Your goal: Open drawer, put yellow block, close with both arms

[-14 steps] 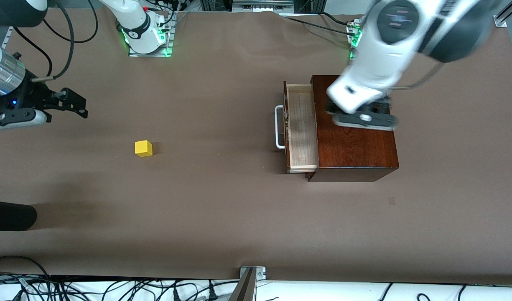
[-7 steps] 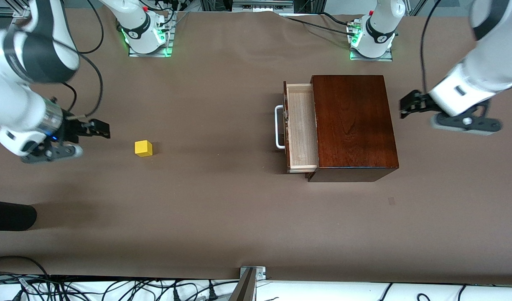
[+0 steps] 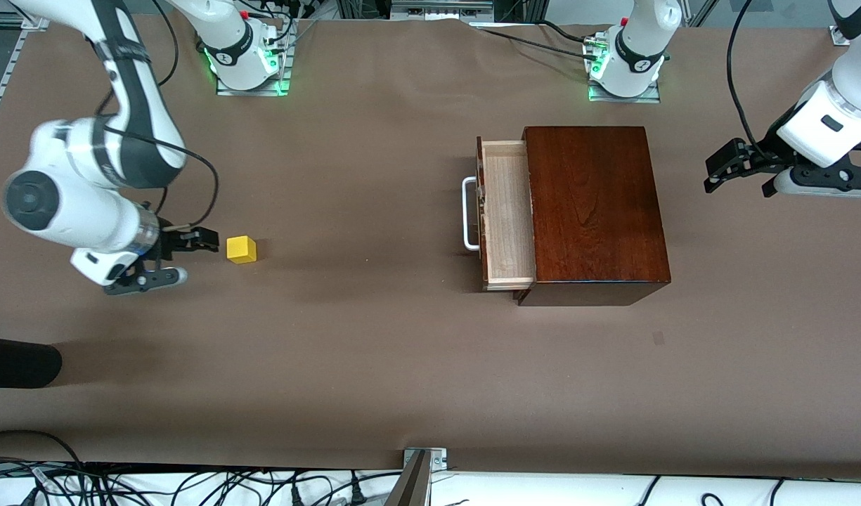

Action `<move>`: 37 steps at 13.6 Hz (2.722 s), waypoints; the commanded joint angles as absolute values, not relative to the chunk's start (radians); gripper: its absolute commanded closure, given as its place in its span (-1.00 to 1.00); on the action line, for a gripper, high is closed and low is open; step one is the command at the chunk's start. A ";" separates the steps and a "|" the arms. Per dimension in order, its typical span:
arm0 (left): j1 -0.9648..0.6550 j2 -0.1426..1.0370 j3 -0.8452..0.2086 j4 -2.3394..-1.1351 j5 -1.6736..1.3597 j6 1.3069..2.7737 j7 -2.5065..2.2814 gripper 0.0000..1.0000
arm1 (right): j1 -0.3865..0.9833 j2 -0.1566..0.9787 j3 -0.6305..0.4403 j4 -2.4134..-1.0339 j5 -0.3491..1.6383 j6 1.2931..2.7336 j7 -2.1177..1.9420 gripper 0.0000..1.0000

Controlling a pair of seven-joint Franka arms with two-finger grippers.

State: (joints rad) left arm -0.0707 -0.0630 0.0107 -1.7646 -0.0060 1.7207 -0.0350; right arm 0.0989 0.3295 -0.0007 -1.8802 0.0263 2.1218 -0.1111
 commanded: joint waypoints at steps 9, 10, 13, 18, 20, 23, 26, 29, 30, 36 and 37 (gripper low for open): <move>-0.086 -0.051 -0.005 -1.710 0.048 1.631 -0.041 -1.00 | 0.106 0.373 0.014 -2.198 0.040 2.511 -0.088 -1.00; -0.083 -0.051 -0.005 -1.710 0.048 1.629 -0.041 -1.00 | 0.106 0.380 0.023 -2.198 0.040 2.525 -0.071 -1.00; -0.081 -0.051 -0.003 -1.710 0.046 1.629 -0.037 -1.00 | 0.106 0.394 0.023 -2.200 0.040 2.543 -0.067 -0.96; -0.081 -0.049 -0.005 -1.709 0.048 1.632 -0.038 -1.00 | 0.106 0.403 0.023 -2.192 0.038 2.543 -0.069 0.68; -0.083 -0.049 -0.005 -1.709 0.046 1.631 -0.040 -1.00 | 0.106 0.402 0.023 -2.159 0.038 2.530 -0.080 1.00; -0.083 -0.049 -0.005 -1.709 0.046 1.631 -0.040 -1.00 | 0.106 0.390 0.040 -2.082 0.029 2.435 -0.116 1.00; -0.083 -0.049 -0.005 -1.709 0.048 1.631 -0.040 -1.00 | 0.106 0.367 0.150 -1.958 0.023 2.259 -0.121 1.00; -0.083 -0.049 -0.005 -1.709 0.046 1.631 -0.038 -1.00 | 0.170 0.368 0.233 -1.798 0.021 2.071 -0.115 1.00; -0.083 -0.049 -0.005 -1.709 0.046 1.631 -0.040 -1.00 | 0.214 0.365 0.235 -1.775 0.021 2.069 -0.120 1.00; -0.081 -0.049 -0.005 -1.709 0.046 1.631 -0.034 -1.00 | 0.573 0.417 0.272 -1.525 -0.174 1.998 -0.124 1.00; -0.081 -0.049 -0.005 -1.709 0.046 1.631 -0.034 -1.00 | 0.622 0.458 0.272 -1.452 -0.201 1.984 -0.127 1.00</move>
